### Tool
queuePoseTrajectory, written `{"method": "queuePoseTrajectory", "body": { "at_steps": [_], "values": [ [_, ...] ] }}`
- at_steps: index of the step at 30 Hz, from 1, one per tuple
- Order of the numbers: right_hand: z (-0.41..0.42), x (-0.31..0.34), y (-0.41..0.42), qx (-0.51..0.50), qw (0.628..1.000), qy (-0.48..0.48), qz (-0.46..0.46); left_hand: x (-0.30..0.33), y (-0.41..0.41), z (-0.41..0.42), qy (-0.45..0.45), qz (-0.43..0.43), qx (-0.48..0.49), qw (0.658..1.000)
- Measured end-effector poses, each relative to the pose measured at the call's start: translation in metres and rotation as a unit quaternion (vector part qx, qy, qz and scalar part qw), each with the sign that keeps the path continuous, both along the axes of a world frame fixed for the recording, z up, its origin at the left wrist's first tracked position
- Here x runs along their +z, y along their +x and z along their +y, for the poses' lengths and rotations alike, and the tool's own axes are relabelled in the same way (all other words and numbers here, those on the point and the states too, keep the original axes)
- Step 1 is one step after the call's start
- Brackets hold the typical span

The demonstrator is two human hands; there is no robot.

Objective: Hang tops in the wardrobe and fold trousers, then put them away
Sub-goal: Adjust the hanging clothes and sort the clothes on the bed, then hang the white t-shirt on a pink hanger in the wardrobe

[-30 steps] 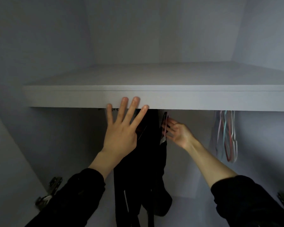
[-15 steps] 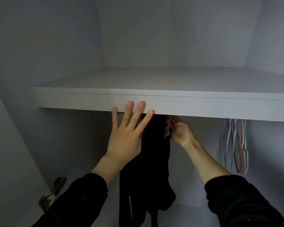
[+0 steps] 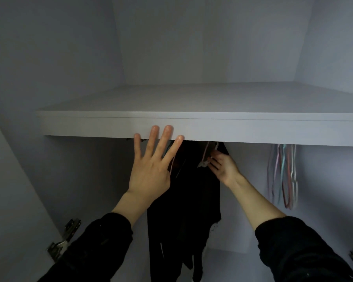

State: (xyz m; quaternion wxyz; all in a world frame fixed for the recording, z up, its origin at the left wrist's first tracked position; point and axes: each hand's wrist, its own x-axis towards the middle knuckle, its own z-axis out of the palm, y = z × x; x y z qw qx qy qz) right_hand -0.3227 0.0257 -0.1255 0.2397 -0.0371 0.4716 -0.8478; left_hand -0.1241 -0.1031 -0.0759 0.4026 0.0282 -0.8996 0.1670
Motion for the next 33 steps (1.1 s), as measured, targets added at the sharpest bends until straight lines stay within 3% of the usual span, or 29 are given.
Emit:
{"method": "queuePoseTrajectory", "body": {
  "at_steps": [4,6,10,13,18,23,26,33],
  "values": [
    [0.022,-0.015,0.043,-0.058,0.984,0.151,0.073,-0.001,0.003,0.007,0.032,-0.011,0.003,0.999],
    [0.028,-0.027,0.071,-0.041,0.967,0.230,0.104,-0.006,0.011,0.013,0.059,-0.025,0.007,0.998],
    [0.027,-0.067,0.131,0.088,0.936,0.310,0.145,-0.047,0.055,0.026,0.168,-0.067,0.062,0.981],
    [0.020,-0.094,0.178,0.217,0.889,0.365,0.174,-0.091,0.109,0.035,0.264,-0.120,0.147,0.946],
    [0.009,-0.133,0.273,0.384,0.788,0.403,0.261,-0.159,0.241,0.075,0.395,-0.155,0.292,0.857],
    [0.012,-0.168,0.383,0.507,0.657,0.411,0.378,-0.211,0.376,0.133,0.523,-0.138,0.423,0.727],
    [0.019,-0.183,0.467,0.586,0.570,0.384,0.429,-0.231,0.459,0.182,0.592,-0.077,0.484,0.640],
    [0.067,-0.192,0.707,0.728,0.333,0.271,0.534,-0.260,0.651,0.313,0.635,0.110,0.593,0.482]
  ]
}}
